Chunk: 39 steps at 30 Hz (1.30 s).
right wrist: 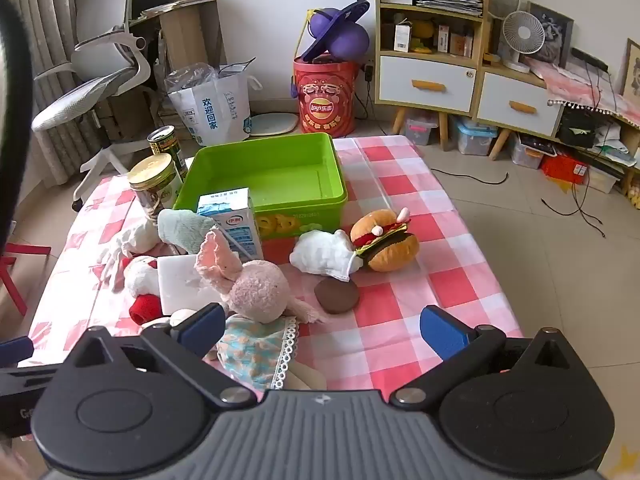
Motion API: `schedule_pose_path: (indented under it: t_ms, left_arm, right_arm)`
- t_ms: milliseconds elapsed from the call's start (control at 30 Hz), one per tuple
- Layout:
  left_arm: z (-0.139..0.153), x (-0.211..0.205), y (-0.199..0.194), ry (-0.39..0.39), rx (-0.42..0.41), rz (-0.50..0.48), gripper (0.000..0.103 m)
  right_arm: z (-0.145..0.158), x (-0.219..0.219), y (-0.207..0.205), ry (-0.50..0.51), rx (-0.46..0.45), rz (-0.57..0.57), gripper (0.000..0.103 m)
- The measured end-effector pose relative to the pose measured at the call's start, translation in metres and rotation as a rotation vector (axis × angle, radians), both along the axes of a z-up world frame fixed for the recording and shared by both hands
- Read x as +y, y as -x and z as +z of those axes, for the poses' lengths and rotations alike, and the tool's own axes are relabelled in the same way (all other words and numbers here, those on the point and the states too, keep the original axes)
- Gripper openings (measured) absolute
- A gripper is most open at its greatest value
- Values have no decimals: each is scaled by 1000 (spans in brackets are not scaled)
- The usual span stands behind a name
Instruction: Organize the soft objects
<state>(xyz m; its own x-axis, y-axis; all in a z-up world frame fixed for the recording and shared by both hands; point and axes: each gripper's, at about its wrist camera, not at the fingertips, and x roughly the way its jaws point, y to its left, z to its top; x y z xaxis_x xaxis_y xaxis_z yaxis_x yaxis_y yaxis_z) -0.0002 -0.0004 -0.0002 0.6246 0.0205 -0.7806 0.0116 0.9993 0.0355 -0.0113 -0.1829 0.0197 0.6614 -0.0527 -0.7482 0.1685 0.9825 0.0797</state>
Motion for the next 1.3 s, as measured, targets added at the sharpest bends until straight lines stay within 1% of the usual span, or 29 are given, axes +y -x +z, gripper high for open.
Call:
schedule_pose_path:
  t_ms: [67,200,233,400,1300]
  left_arm:
    - [-1,0,0,-23,-9,8,98]
    - [-4,3,-2,-34,1,19,98]
    - [-1,-5,-2,-19,5,1,98]
    - [-4,-2,-3,-1,16,2,98]
    - [-8,-2,-4,-5,22,8,98]
  right_arm:
    - [0,1,0,1,7,-1,81]
    - [0,2,-2,-1,18,-1,81]
    - [0,2,-2,-2,18,-2,81]
    - [-1,0,-1,-9,15,-5,81]
    - [-1,1,-4,0,16,3,81]
